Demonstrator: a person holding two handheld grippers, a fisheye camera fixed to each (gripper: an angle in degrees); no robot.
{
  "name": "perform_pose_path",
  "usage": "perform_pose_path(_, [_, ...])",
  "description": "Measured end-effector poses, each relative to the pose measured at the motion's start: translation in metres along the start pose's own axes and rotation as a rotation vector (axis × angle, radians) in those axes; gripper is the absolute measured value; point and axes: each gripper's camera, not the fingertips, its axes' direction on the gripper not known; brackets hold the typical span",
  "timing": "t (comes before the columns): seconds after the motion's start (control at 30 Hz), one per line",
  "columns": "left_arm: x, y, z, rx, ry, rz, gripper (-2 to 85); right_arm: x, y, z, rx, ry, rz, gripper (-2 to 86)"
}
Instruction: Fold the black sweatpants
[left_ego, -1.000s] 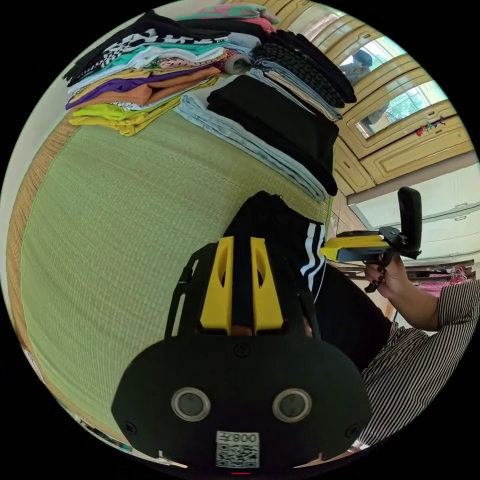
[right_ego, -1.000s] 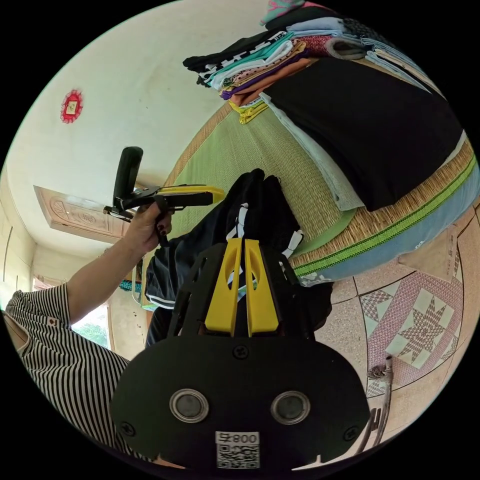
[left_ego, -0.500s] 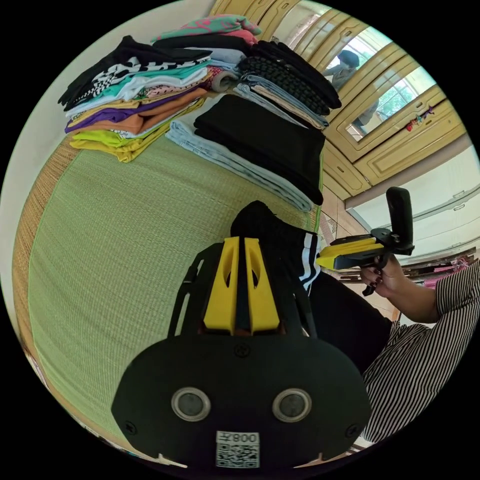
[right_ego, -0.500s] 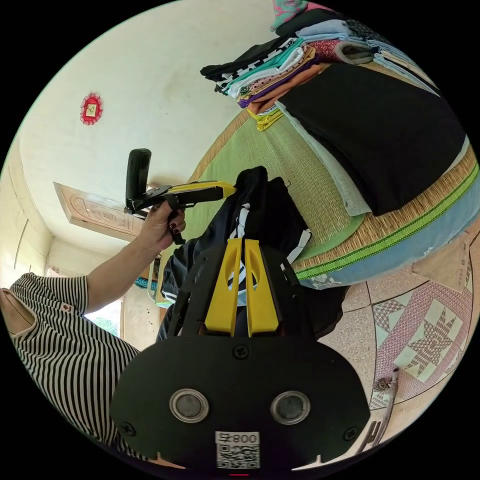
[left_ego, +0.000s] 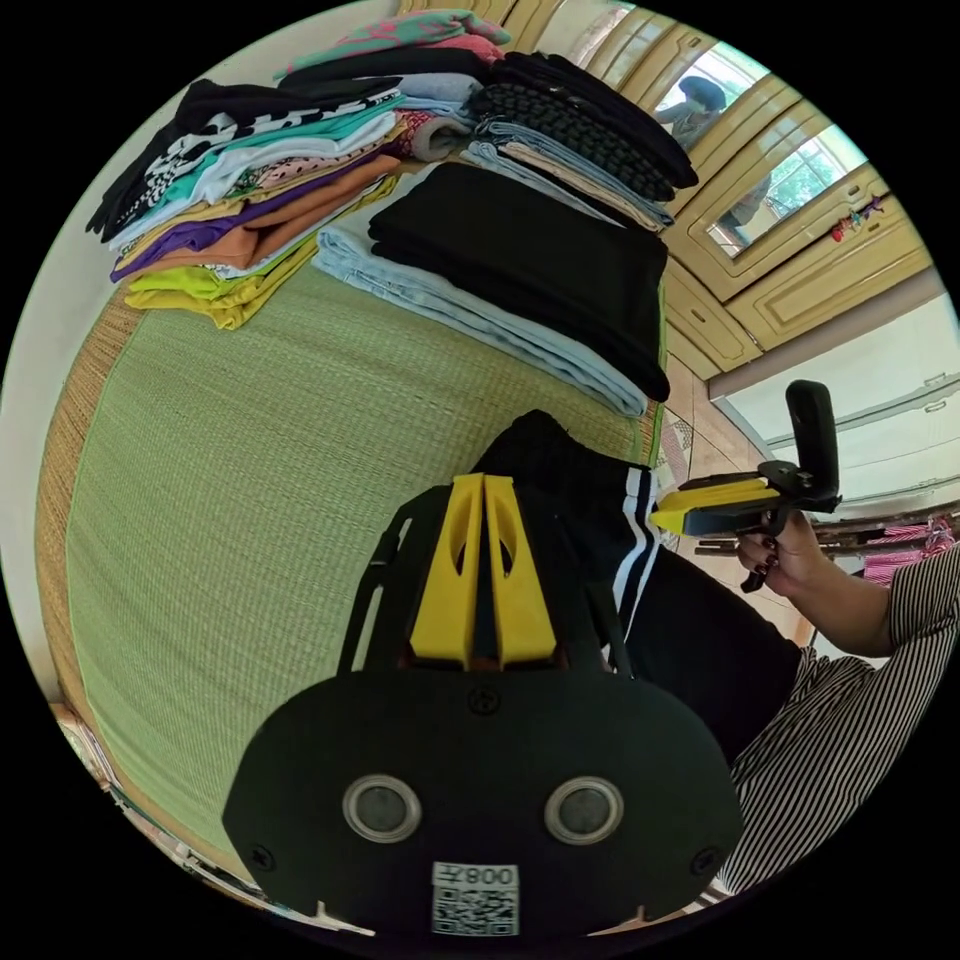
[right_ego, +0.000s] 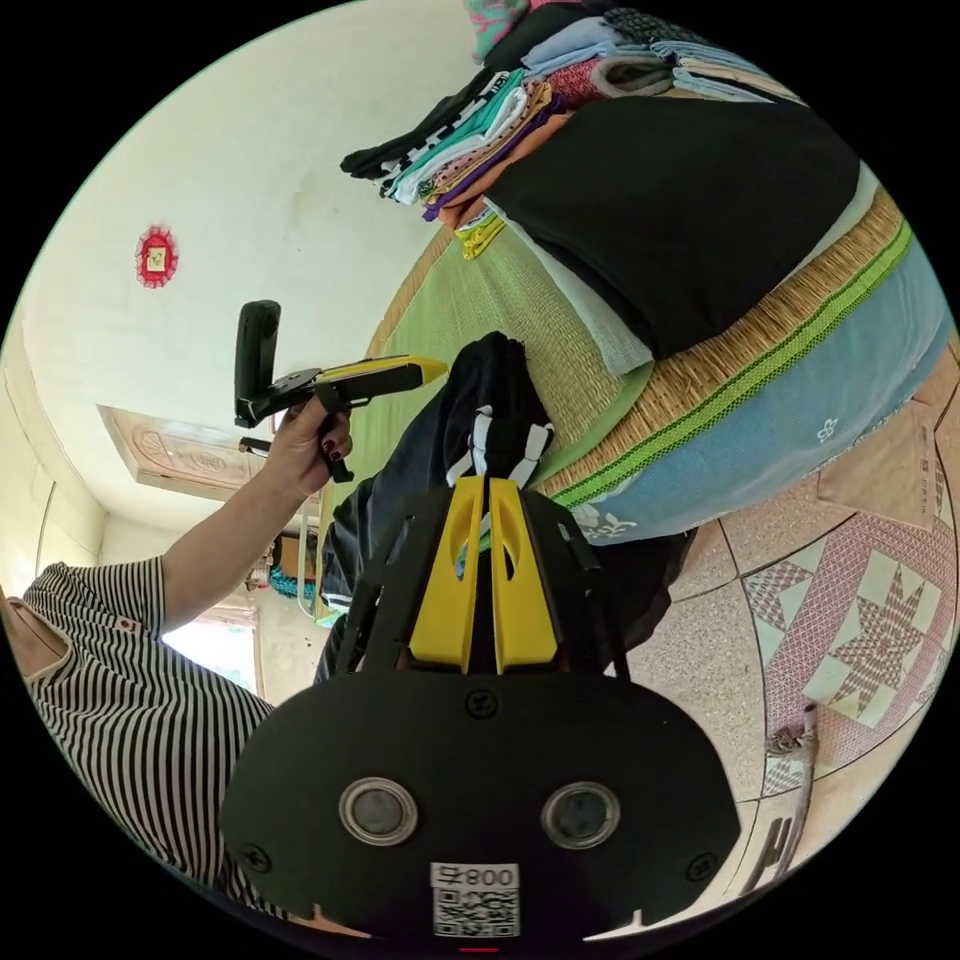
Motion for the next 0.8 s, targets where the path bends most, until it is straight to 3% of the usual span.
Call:
perform_pose_path(0.27, [-0.016,0.033,0.038,-0.090,-0.018,0.013,0.2,0.018,-0.006,0.015,0.005,-0.067,0.096,0.4])
perform_pose_path(0.43, [-0.039,0.079,0.025,0.031,0.032,-0.078,0.2,0.007,-0.010,0.016,0.012,-0.086,0.093,0.4])
perform_pose_path(0.6, [-0.085,0.204,-0.002,0.193,0.111,-0.301,0.3,-0.006,-0.014,0.011,0.044,-0.061,0.085,0.1])
perform_pose_path(0.8, [-0.154,0.391,-0.010,0.186,0.067,-0.680,0.9,-0.048,-0.034,0.013,0.071,-0.060,0.001,0.1])
